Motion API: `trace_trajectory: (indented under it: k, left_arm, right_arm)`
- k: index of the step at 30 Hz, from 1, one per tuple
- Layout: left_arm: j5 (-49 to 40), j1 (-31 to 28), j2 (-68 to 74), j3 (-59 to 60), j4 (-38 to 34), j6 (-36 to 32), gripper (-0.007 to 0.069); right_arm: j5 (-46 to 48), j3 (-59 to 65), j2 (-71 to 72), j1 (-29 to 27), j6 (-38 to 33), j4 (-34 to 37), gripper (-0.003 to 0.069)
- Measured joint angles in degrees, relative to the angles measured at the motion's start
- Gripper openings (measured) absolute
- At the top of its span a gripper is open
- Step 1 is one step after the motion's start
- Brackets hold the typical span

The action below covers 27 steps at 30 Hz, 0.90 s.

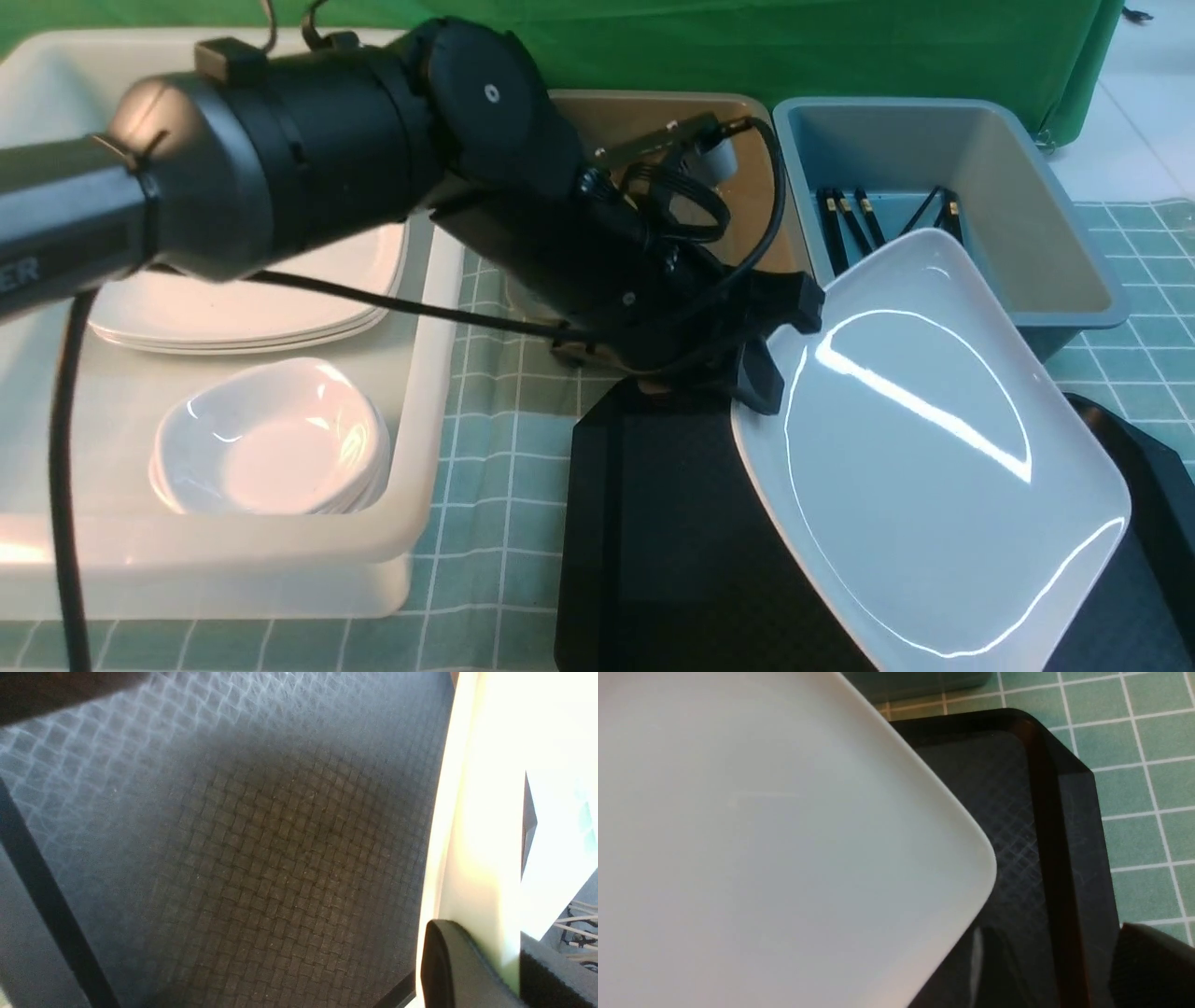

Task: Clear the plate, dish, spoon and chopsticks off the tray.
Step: Use the left arm to put the plate into the large storage box on the left

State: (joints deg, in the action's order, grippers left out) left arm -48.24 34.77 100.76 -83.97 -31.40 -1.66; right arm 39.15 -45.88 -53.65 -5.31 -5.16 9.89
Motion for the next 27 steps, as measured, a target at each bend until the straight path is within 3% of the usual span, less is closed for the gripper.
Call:
trace_trajectory:
  k: [12,27]
  left_arm:
    - [-3.9,-11.1,-2.0,-5.4,-2.4,-1.6,0.0028]
    - [-13.5,-38.7,-2.5,-17.8,-5.3,-4.3,0.0028]
  right_arm:
    - [0.0,0.0,0.0,0.0,0.1,0.0,0.0373]
    - [0.0,0.0,0.0,0.0,0.1,0.0,0.0344]
